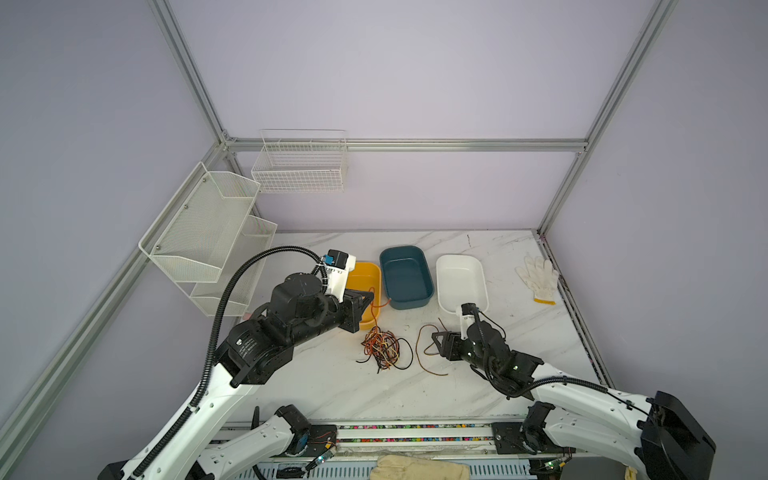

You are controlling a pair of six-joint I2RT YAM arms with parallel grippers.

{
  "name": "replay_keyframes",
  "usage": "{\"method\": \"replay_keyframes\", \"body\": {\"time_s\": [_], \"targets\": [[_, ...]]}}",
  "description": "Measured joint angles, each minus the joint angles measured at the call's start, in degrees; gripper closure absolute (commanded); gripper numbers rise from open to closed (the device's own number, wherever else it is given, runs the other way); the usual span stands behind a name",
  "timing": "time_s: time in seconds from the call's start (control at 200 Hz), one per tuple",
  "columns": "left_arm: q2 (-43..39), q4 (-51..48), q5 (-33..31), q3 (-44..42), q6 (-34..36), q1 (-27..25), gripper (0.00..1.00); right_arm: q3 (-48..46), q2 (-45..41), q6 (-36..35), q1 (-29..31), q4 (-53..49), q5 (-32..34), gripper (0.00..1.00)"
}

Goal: Untangle the cables

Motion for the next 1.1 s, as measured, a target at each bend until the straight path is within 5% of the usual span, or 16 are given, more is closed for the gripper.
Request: {"method": "replay_keyframes", "body": {"time_s": [0.82,0.98,1.1], "targets": [[-0.4,-2.1,-1.8,-8.9,3.9,0.0,1.00,6.1,22.4,-1.5,0.0,1.9,7.5,0.42],[-2.4,-4.7,-3.1,-10.7,5.7,0.0,1.00,7.6,26.6,-1.7,0.0,3.3,8.8,0.57],[-4.6,-6.3,-4.3,-12.3,6.8,0.0,1.00,7.7,27.1,-1.5,0.0,4.7,9.3,0.86]]}}
